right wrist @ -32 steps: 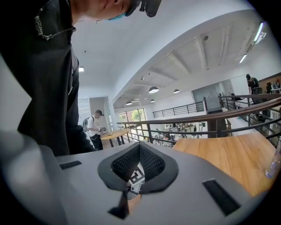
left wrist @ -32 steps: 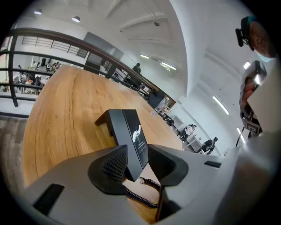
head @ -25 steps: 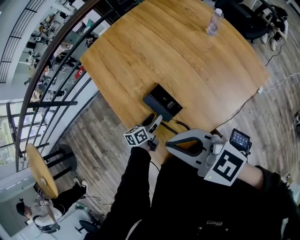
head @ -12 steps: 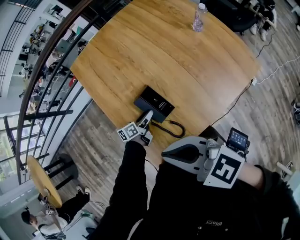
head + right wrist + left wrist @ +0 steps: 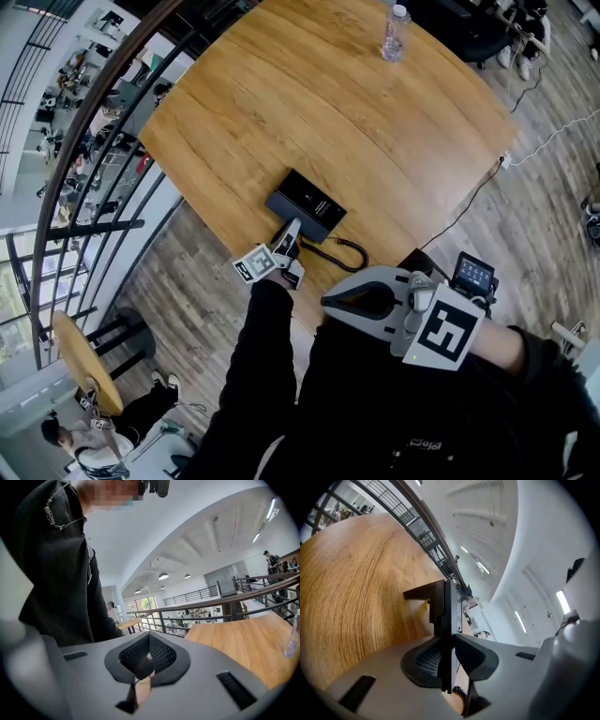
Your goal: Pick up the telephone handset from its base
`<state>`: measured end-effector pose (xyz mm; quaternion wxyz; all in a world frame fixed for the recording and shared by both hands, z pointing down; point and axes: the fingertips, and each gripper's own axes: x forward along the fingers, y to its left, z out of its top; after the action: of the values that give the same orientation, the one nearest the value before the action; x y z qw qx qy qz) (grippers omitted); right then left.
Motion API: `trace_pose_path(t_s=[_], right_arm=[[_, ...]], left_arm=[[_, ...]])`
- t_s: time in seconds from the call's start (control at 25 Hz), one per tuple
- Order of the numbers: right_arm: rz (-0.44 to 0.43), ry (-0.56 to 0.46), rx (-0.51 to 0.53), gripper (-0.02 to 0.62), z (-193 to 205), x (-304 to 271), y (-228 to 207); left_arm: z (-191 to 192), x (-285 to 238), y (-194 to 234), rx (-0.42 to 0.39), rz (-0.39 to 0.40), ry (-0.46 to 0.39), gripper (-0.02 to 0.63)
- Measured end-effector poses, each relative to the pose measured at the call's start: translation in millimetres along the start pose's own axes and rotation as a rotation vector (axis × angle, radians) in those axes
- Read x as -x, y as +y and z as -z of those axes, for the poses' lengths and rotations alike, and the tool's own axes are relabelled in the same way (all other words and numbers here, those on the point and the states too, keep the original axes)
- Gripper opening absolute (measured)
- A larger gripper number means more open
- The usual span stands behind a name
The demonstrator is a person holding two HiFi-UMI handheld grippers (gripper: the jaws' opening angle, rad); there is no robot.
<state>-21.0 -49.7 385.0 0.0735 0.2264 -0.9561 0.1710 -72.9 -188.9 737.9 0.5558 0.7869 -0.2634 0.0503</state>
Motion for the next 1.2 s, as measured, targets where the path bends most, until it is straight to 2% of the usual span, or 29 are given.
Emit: trace_pose_path(t_s=[0.4,0.56,0.72,0.84,1.04,1.2], right_arm=[[-0.016,-0.015,0.022,0.018,-5.3,-3.0,2.6],[-0.011,-0.003,0.022,0.018,-5.7,1.0,-1.7],[-0.014,-0.013,0.033,0.018,-6.9,2.1,-2.0],[-0.017,-0.019,0.035,0.018,-8.5,2.4,-1.2],[-0.02,-0.03,0.056,0.018,-17.7,2.5,-3.6],[0.02,-0.101,-0.005,0.017,-37.5,-0.7,-14.6]], left_arm=[[-2.2,1.3,-7.1,0.009,0.015,-0.024,0.077],[-8.5,1.8,-20.8,0.012,0.044,-0.04,0.075],[-15.4,12.0,-29.3,0.044,0.05,-0.097,0.075],[-17.4,22.4,-46.4,0.155,0.112,-0.162,0.075],[-31.4,50.4,-94.5,0.08,0.199,-0.241,0.075],[-33.3,80.7,-135.2,0.078,0.259,-0.312,0.075]])
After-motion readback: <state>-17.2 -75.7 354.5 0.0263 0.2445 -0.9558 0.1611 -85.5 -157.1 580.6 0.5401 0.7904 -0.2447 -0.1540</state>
